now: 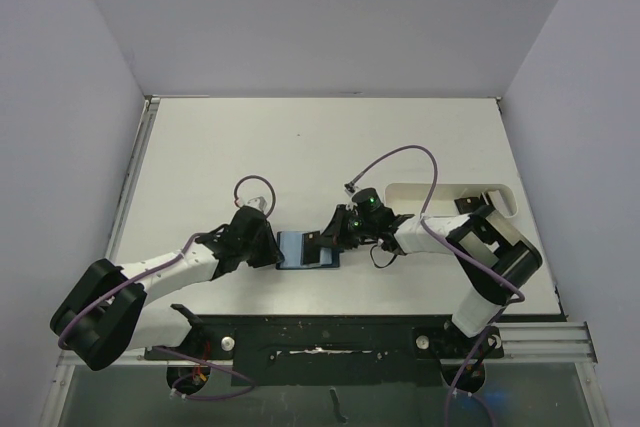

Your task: Put the credit cards into the card holder

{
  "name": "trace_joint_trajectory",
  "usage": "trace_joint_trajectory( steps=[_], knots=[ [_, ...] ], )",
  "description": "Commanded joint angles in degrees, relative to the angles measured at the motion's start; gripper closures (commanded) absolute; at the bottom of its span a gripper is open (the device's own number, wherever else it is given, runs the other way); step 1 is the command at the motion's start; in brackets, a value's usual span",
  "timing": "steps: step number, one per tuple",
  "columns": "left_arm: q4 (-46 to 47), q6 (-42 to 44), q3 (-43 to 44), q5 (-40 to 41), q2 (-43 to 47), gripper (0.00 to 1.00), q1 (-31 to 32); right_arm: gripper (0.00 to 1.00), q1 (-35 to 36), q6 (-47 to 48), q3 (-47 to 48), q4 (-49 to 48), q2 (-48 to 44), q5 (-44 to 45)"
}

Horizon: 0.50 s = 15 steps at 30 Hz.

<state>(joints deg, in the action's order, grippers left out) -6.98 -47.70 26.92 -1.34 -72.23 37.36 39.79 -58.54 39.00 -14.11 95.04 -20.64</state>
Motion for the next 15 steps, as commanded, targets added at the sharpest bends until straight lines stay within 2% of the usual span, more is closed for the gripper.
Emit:
trace_joint_trajectory(
  steps=[1,7,15],
  knots=[
    [2.9,-0.9,-0.7,-2.6,-0.3,0.88,0.0,1.00,-0.2,1.2,1.3,-2.4,0.2,0.4],
    [4.9,-1.6,-0.9,-4.5,-0.5,0.88,0.1,0.99,0.1,1.0,2.0,-1.9,0.7,0.9],
    [4.0,-2.1,0.0,-4.3,0.5,0.83,-0.9,0.77,1.0,3.5,4.3,8.0,-2.2,7.4]
  ],
)
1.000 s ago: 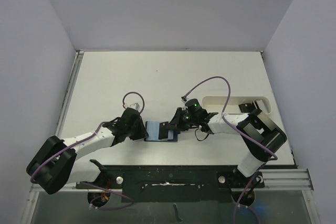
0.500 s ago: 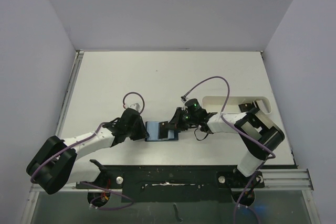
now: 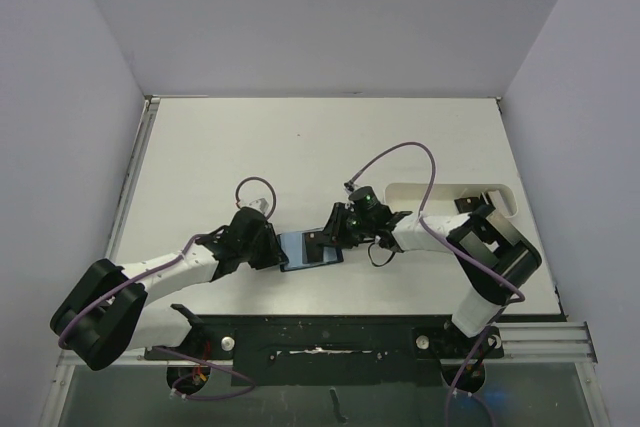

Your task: Put the credit cards into the card holder

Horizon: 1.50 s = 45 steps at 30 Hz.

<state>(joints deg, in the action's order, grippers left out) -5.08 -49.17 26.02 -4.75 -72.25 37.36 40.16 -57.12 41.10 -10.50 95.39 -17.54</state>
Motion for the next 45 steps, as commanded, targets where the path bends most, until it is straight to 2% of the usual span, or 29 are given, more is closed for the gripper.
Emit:
trace_joint_trajectory(
  steps=[1,7,12,17,26,40,45],
  knots=[
    [2.2,-0.6,1.0,-1.0,0.9,0.82,-1.4,0.75,0.7,2.2,2.3,5.0,-2.8,4.6],
    [3.6,-0.7,0.3,-3.2,2.4,0.71,-6.0,0.64,1.3,3.1,3.8,8.5,-3.0,6.0],
    [4.9,-0.1,0.2,-4.0,2.1,0.67,-6.5,0.61,1.9,3.2,4.5,10.3,-3.7,7.4],
    [11.4,-0.5,-2.3,-7.9,-0.3,0.67,-6.6,0.62,2.7,2.8,4.7,9.1,-3.0,7.2],
    [17.5,0.1,-3.1,-10.3,-4.3,0.76,-6.5,0.69,3.8,4.7,7.3,7.3,-0.9,5.0],
    [18.0,0.5,-3.0,-10.7,-3.8,0.77,-6.4,0.69,4.4,6.7,9.5,6.8,1.4,4.3],
    [17.4,1.1,-2.2,-10.6,-4.1,0.77,-6.5,0.66,4.4,9.3,10.2,6.7,1.9,3.7]
  ],
)
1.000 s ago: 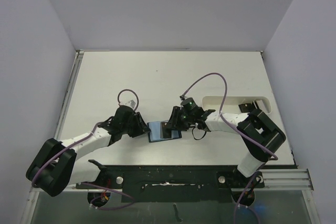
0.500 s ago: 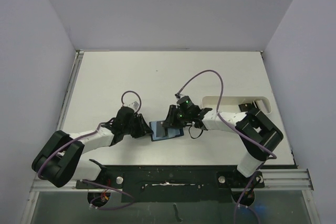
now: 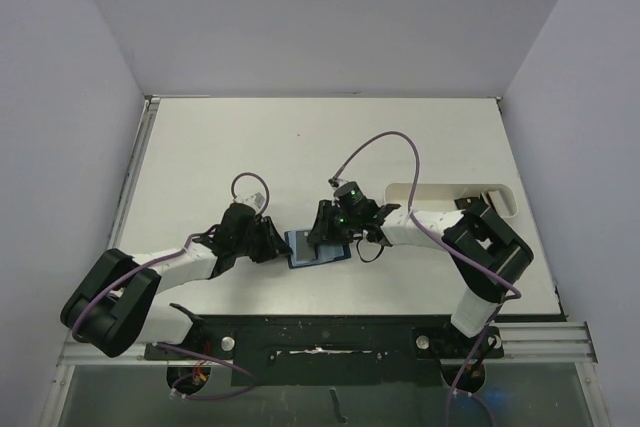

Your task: Put the credit cards into the card holder

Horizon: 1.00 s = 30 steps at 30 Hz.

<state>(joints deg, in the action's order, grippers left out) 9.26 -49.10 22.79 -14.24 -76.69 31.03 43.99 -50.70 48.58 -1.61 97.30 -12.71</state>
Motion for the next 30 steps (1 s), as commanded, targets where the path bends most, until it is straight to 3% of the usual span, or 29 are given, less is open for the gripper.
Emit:
trace_joint_trajectory(
  steps=[1,17,22,30],
  knots=[
    [3.0,1.2,1.3,-1.2,0.2,0.77,-0.2,0.66,0.6,3.4,2.8,-2.2,0.2,-1.5],
    [0.3,2.7,4.1,-0.6,-1.1,0.75,-0.2,0.57,0.6,6.9,1.4,-6.3,0.4,-4.7],
    [-2.6,3.4,6.6,0.5,-1.2,0.69,-0.3,0.53,0.6,6.9,0.5,-4.1,-2.3,-2.8],
    [-6.4,2.6,8.9,3.3,2.9,0.68,-0.5,0.50,0.3,8.0,0.4,3.7,-6.9,3.8]
  ],
)
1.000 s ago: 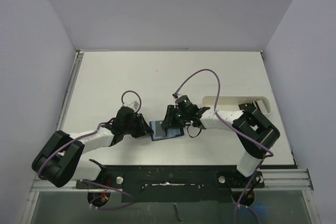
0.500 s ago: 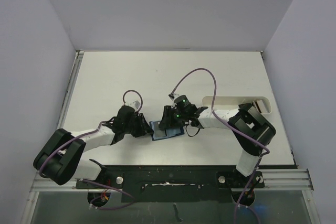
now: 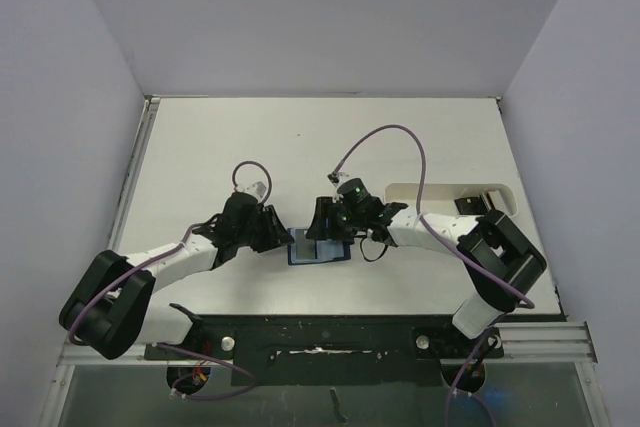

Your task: Put the credit cards into the card holder

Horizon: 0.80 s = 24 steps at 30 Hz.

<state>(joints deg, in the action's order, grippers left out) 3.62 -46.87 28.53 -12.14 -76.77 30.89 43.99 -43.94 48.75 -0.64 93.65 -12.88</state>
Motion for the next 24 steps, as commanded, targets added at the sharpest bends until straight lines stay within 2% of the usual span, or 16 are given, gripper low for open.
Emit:
trace_joint_trajectory(
  steps=[1,5,11,15,24],
  knots=[
    [-0.8,0.3,3.6,1.0,3.0,0.68,-0.3,0.50,0.2,1.2,0.2,3.1,-3.5,4.5],
    [0.8,-0.3,4.2,-0.5,2.7,0.68,-0.1,0.51,0.3,1.5,0.0,4.5,-4.7,6.5],
    [6.6,-1.0,3.4,-5.7,0.5,0.68,0.3,0.54,0.0,2.1,2.5,12.4,-6.9,12.1],
    [11.7,-1.1,2.7,-10.2,-2.9,0.68,0.5,0.54,-0.9,6.5,5.2,17.3,-10.7,16.1],
    [17.2,-0.4,4.4,-14.5,-9.1,0.68,1.7,0.51,-10.0,16.0,15.8,28.4,-11.6,26.8]
  ],
)
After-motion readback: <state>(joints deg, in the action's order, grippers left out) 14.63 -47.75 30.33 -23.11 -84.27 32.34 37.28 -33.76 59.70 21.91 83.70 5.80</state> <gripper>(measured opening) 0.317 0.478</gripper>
